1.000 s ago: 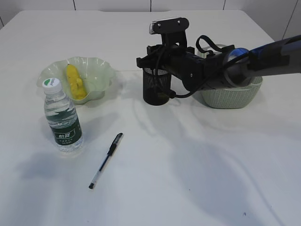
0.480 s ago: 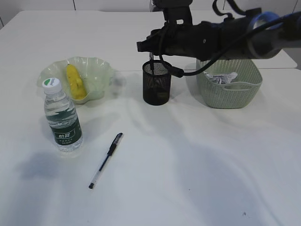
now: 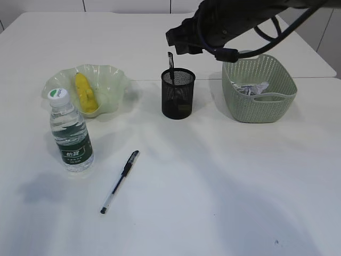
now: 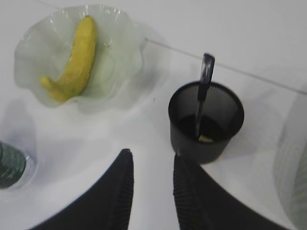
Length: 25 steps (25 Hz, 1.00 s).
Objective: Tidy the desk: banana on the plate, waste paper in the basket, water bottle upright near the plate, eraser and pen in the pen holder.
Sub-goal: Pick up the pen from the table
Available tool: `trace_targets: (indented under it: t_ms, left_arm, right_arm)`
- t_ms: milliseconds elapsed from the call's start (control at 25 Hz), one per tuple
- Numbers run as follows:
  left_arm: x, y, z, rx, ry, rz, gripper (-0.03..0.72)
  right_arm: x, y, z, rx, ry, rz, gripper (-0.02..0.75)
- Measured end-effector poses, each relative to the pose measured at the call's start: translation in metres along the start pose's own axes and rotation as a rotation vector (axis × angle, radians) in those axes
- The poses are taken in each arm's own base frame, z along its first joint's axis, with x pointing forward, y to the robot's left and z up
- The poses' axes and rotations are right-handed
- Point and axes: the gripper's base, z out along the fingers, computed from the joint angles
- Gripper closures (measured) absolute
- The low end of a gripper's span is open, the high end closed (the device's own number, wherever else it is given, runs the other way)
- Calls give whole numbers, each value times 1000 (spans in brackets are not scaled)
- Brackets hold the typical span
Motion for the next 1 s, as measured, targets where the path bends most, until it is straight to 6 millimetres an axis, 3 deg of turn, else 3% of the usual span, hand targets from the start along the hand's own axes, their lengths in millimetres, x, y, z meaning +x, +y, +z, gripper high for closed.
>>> trace_targets:
  t_ms: [160, 440, 760, 1000]
  left_arm:
    - [-1, 0, 0, 0, -7, 0, 202]
    - [-1, 0, 0, 2, -12, -1, 208]
    - [-1, -1, 0, 12, -15, -8, 215]
    - [0, -3, 0, 35, -3, -18, 219]
  right_arm:
    - [8, 6, -24, -35, 163, 23, 514]
    - [34, 4, -40, -7, 493, 40, 510]
    - [51, -13, -47, 152, 661, -69, 510]
    - [91, -16, -38, 144, 783, -60, 509]
